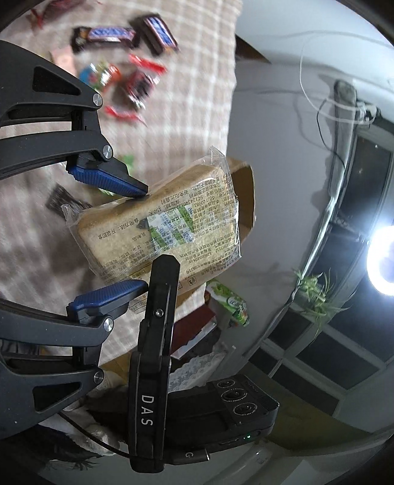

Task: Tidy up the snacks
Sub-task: 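Carry the bread loaf with the left tool into the cardboard box and release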

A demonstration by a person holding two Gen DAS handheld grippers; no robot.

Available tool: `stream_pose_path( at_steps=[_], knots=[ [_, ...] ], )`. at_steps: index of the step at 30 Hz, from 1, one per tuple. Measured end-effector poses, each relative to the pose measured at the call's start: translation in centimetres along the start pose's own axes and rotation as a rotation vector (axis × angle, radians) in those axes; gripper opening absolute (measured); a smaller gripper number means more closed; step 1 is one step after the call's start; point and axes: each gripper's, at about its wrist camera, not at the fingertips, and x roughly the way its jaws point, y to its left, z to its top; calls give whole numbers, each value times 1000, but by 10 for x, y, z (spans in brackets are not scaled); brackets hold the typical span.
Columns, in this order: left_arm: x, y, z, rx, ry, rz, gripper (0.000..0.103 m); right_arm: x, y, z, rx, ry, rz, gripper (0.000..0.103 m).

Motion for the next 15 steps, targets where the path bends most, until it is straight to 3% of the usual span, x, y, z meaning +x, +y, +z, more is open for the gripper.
stream_pose_path(
  at_steps=[15],
  knots=[
    [75, -33, 24, 24, 75, 2, 55, 6, -82, 20, 106, -2, -34, 47]
  ],
)
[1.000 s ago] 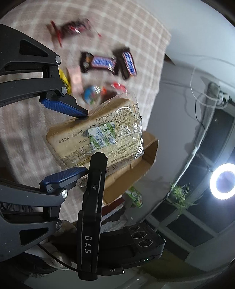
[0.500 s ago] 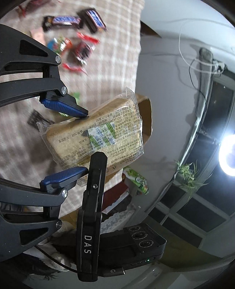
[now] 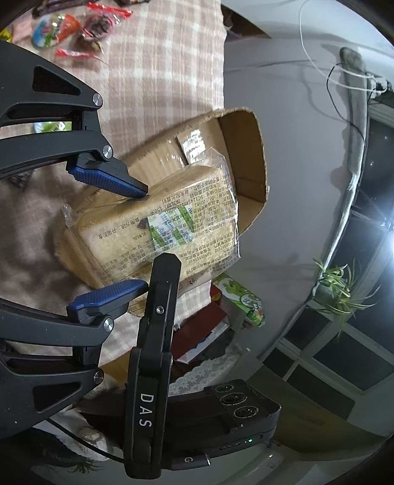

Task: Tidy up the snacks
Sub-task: 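Carry the bread loaf with the left tool into the cardboard box and release, then grasp the red candy bag with left tool while right tool grasps mint pack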

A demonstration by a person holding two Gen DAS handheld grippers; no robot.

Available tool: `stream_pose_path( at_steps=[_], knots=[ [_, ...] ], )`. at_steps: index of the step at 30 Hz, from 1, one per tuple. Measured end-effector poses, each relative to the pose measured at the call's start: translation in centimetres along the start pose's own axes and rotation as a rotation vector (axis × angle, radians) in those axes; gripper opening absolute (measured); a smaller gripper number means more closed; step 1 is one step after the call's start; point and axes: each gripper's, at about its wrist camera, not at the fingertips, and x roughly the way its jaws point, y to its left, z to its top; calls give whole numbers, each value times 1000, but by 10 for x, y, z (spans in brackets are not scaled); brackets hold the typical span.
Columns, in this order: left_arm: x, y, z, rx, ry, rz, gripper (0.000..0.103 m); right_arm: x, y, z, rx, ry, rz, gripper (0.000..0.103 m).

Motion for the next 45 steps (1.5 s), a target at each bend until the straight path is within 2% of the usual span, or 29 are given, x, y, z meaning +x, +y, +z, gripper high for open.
stream_pose_path(
  at_steps=[6, 10, 23, 26, 29, 38, 45],
  knots=[
    [14, -3, 2, 15, 23, 21, 55, 4, -10, 2, 10, -10, -55, 47],
    [21, -6, 3, 38, 30, 64, 54, -3, -12, 4, 16, -32, -79, 47],
    [3, -8, 0, 51, 5, 73, 54, -27, 4, -8, -14, -78, -142, 47],
    [-6, -7, -2, 45, -3, 79, 56, -35, 14, -13, -35, -96, -162, 51],
    [-16, -5, -4, 52, -11, 95, 56, -44, 26, -20, -61, -127, -193, 68],
    [-67, 17, -20, 26, -69, 134, 57, -54, 77, -54, -171, -172, -212, 68],
    [-117, 56, -38, -29, -123, 195, 57, -38, 116, -89, -259, -135, -196, 68]
  ],
)
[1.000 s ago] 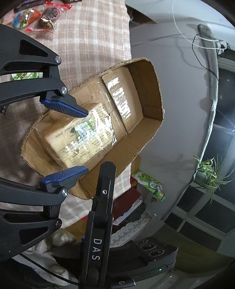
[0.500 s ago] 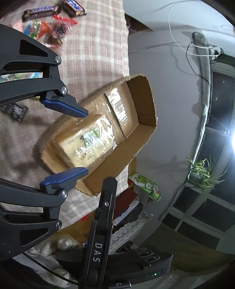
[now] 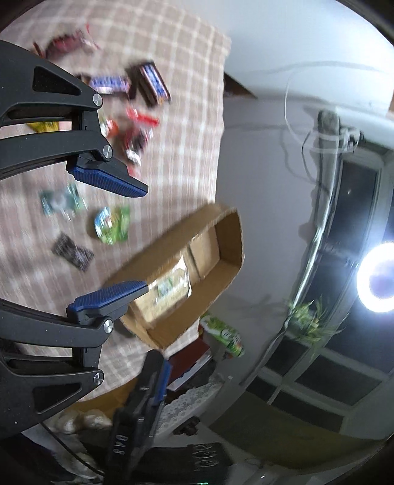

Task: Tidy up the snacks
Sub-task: 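Grasp the red candy bag with left tool while right tool grasps mint pack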

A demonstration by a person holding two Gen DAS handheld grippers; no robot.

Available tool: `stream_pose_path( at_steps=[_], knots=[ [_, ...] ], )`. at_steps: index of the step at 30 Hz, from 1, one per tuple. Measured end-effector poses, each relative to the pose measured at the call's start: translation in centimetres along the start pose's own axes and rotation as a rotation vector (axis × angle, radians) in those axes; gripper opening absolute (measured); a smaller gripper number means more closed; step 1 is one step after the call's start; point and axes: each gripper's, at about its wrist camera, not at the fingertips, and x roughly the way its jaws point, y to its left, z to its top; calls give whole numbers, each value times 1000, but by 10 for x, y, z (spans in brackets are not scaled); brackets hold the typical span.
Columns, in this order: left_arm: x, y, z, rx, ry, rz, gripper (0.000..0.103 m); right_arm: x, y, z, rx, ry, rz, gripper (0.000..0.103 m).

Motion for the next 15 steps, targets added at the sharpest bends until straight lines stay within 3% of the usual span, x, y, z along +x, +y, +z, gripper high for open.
stream_pose_path(
  at_steps=[5, 15],
  knots=[
    [-23, 30, -10, -28, -20, 58, 57, 14, 29, -17, -46, 41, 42, 68],
    [-66, 93, -44, -104, -45, 176, 57, 53, 83, -45, -165, 110, 36, 68]
  ],
)
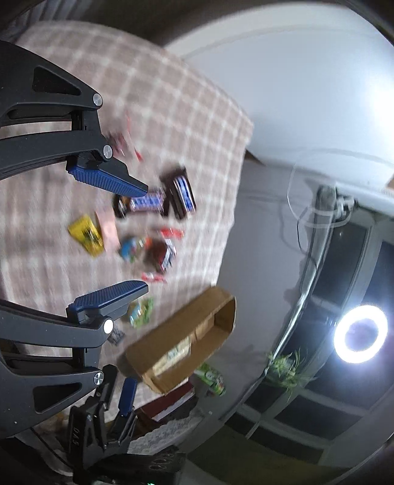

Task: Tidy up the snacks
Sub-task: 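Grasp the red candy bag with left tool while right tool grasps mint pack, then carry red candy bag with left tool into box while right tool carries mint pack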

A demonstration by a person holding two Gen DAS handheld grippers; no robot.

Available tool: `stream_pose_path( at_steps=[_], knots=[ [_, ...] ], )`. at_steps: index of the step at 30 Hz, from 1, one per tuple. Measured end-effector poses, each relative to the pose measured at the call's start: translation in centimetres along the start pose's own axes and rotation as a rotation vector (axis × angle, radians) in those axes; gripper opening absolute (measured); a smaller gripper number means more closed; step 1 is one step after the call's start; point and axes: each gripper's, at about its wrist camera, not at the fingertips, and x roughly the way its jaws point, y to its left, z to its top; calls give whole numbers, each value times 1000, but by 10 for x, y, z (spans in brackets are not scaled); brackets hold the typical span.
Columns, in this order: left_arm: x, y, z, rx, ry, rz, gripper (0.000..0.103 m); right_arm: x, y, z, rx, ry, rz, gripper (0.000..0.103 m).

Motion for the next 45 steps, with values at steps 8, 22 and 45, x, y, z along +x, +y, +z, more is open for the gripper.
stream_pose_path(
  at_steps=[8, 22, 45],
  knots=[
    [0, 46, -21, -58, 41, 61, 57, 39, 28, -8, -56, 62, -45, 60],
    [34, 74, -30, -78, 103, 108, 57, 84, 30, 0, -18, 141, -87, 39],
    [37, 75, -27, -79, 78, 115, 31, 52, 10, 1, 11, 84, -46, 19]
  ],
)
